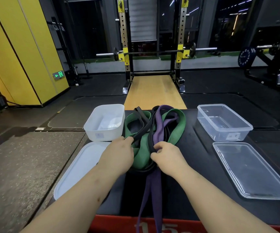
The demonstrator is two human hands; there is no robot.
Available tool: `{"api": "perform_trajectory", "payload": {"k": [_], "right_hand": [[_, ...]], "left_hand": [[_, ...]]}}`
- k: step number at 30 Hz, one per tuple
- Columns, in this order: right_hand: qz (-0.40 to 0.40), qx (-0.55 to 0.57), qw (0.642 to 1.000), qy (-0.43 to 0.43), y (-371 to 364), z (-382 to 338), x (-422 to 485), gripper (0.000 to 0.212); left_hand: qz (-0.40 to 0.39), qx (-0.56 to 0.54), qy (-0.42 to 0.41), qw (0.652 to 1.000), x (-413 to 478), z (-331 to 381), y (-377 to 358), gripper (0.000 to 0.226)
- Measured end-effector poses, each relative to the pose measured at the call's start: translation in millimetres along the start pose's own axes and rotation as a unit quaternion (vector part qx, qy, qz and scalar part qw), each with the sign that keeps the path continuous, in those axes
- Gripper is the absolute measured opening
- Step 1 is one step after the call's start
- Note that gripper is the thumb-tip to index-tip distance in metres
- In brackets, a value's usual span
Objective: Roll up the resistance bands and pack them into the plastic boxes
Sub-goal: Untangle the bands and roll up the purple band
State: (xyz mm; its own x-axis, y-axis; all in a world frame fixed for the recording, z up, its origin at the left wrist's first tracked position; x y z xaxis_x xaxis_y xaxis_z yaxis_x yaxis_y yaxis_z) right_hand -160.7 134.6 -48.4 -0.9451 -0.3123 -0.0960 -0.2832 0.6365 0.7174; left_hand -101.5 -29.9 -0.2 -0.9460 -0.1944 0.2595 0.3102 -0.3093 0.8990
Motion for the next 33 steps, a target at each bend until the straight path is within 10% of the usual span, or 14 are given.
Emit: {"api": "perform_trajectory", "payload": {"k": [33], "right_hand": [[0.149,0.364,0.916,0.077,136.5,-10.7,-2.4,0.027]], "left_hand": [[-0.050,-0.096,-0.127,0.986,-25.3,86.6,32.0,0.029]]}}
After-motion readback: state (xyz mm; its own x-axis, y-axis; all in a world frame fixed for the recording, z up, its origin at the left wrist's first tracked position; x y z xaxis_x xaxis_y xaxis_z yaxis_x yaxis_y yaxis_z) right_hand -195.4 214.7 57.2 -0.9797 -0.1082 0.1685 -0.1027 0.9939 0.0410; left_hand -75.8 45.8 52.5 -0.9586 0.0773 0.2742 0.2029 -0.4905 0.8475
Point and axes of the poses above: each hand's wrist, its own x-axis towards the middle knuckle, its own y-axis out of the back of the hand, z = x × y, the point moved 10 cm from there along x, towards the middle knuckle, and after that the axes turned 8 degrees about -x, right-handed, at the moved point
